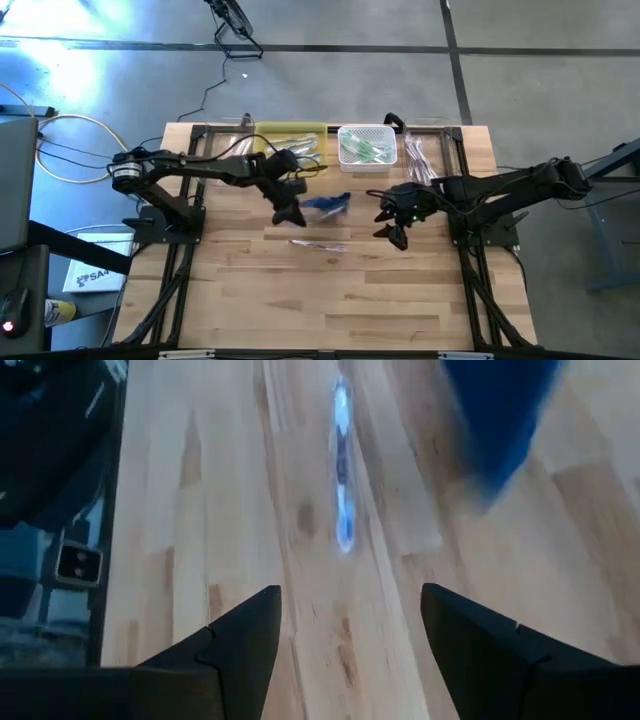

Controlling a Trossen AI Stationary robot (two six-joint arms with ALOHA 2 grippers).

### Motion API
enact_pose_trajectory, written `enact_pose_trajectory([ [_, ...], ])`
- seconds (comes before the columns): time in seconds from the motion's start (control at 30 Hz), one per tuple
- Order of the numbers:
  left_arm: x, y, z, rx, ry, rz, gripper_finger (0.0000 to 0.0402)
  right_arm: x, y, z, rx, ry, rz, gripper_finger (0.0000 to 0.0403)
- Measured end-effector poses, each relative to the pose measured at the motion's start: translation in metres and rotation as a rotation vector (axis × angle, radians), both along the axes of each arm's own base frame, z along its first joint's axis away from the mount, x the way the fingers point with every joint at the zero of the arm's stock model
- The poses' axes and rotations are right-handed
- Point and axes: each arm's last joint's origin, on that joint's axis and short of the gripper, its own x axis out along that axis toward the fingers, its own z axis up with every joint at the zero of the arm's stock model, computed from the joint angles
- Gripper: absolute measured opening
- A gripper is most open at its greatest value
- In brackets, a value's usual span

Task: Pick & Place Toothbrushes
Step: Put the violet toothbrush into the right transparent bin

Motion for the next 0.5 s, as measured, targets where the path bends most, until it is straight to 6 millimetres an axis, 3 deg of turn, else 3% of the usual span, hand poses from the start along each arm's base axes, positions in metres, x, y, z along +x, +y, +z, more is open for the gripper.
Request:
enact_pose_trajectory([
  [0.5,0.020,-0.002,0.030,0.037,-0.353,0.019,0.0000,0.015,0.000,0.021,0.008,-0.266,-0.049,0.0234],
])
